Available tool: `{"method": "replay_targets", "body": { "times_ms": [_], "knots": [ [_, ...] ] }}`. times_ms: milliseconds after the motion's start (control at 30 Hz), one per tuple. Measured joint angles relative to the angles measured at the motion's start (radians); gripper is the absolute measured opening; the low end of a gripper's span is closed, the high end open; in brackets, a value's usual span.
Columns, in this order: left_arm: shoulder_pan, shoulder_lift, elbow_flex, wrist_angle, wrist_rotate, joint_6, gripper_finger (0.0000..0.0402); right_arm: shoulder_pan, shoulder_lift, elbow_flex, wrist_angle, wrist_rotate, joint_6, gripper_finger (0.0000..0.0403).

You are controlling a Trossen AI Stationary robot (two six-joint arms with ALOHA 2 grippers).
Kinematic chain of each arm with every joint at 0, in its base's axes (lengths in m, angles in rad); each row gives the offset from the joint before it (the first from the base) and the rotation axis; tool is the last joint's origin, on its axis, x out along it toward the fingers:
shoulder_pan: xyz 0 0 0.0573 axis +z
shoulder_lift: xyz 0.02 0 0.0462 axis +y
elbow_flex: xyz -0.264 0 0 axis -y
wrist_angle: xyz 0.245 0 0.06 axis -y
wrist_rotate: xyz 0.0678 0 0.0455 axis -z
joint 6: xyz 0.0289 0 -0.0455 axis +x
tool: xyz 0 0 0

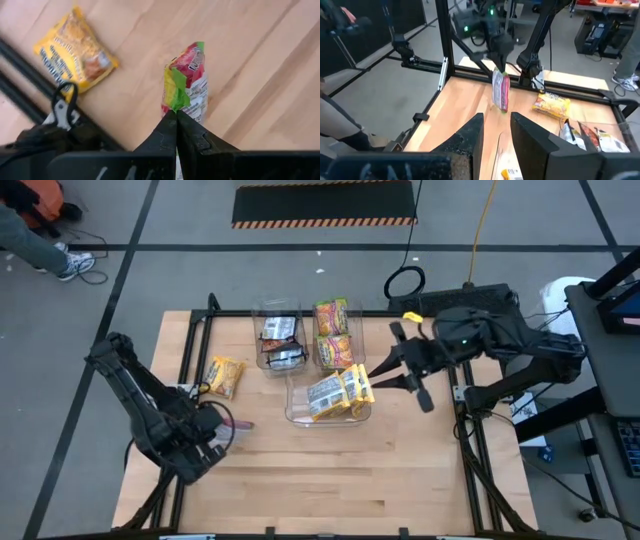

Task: Sort Maruchan noodles
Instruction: Put the green noodle pack into the top right transparent bin

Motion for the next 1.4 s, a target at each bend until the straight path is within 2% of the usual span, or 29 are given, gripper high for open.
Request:
{"method": "replay_targets", "body": {
  "times_ms": [467, 1167, 1400],
  "knots": [
    [0.038, -0.006, 0.026, 0.0, -0.145, -0.012, 0.0, 0.0, -0.011, -0.027, 0.008, 0.0, 0.0, 0.0093],
    [0.115, -0.017, 0.026, 0.0, -0.249, -0.001, 0.0, 0.0, -0.045, -0.028, 0.006, 0.0, 0.0, 0.0093],
    [0.123, -0.041, 0.068, -0.001, -0.297, 0.024, 0.0, 0.0, -0.053, -0.027, 0.005, 0.0, 0.0, 0.0093]
  ]
}}
